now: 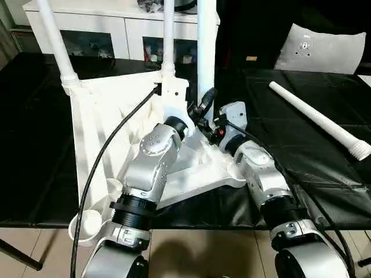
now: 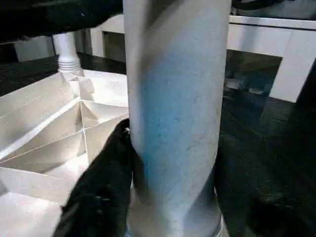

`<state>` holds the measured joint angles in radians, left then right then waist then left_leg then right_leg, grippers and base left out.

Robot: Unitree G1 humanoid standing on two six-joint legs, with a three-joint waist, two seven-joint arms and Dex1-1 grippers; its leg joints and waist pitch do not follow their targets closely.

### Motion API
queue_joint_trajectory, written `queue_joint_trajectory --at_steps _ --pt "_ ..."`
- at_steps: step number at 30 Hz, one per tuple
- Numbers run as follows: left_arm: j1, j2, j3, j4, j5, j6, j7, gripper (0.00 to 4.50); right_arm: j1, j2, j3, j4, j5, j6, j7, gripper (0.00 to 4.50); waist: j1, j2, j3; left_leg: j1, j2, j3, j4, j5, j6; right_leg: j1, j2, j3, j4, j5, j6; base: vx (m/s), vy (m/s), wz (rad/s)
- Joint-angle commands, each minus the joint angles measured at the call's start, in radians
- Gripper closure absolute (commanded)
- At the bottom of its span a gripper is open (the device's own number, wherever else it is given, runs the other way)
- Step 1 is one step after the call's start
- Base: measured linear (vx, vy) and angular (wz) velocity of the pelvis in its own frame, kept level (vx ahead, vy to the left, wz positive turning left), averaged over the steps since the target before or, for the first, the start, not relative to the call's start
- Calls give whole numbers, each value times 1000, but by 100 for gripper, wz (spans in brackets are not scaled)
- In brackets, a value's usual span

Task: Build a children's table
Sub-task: Pick table leg

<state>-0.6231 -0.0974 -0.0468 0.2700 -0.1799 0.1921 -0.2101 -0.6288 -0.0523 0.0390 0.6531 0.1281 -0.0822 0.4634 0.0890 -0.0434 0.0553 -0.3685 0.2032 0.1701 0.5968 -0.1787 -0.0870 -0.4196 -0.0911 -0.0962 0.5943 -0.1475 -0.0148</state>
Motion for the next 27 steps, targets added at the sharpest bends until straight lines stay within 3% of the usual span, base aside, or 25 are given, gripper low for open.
queue_joint_trajectory --at_steps 1,8,9,13,15,17,20,21,24,27 --pt "-19 4 13 18 6 -1 7 265 -7 -17 -7 -31 32 -19 53 170 1 -6 -72 3 22 1 -72 -221 52 62 -51 46 -66 -270 -141 0 0 0" --pt "-18 35 23 16 -14 -14 -36 266 21 -74 -38 -84 101 -9 182 104 5 -10 -74 3 23 1 -70 -199 65 64 -52 46 -63 -250 -153 0 0 0" --pt "-19 50 25 15 -22 -10 -61 266 25 -88 -57 -107 142 25 232 101 6 -9 -74 4 23 2 -69 -199 71 64 -53 46 -64 -251 -155 0 0 0" --pt "-20 66 27 17 -30 -5 -90 266 26 -107 -73 -124 179 60 280 56 7 -9 -73 3 23 1 -69 -193 74 64 -51 45 -64 -252 -159 0 0 0" --pt "-20 95 40 11 -73 17 -166 266 22 -162 -96 -154 254 163 382 56 9 -9 -74 3 23 1 -68 -188 76 66 -53 45 -64 -258 -162 0 0 0" --pt "-17 110 39 3 -94 31 -209 266 20 -182 -97 -162 270 196 416 56 13 -9 -73 3 24 1 -68 -179 82 67 -51 45 -62 -253 -167 0 0 0" --pt "-11 140 46 -25 -159 71 -309 266 16 -232 -84 -175 298 277 505 56 14 -13 -74 2 22 2 -67 -174 75 68 -52 44 -61 -263 -170 0 0 0" --pt "-12 156 60 -53 -221 114 -374 266 16 -273 -61 -190 317 348 593 56 15 -12 -73 2 23 2 -66 -173 74 66 -53 44 -61 -265 -175 0 0 0" --pt "-12 178 56 -76 -260 149 -440 266 16 -305 -38 -198 323 387 664 56 20 -14 -73 4 25 3 -65 -170 78 66 -53 44 -59 -256 -188 0 0 0" --pt "-5 229 20 -116 -325 206 -599 266 4 -351 9 -183 304 402 758 56 22 -15 -72 4 24 3 -65 -168 73 64 -55 44 -58 -277 -189 0 0 0"
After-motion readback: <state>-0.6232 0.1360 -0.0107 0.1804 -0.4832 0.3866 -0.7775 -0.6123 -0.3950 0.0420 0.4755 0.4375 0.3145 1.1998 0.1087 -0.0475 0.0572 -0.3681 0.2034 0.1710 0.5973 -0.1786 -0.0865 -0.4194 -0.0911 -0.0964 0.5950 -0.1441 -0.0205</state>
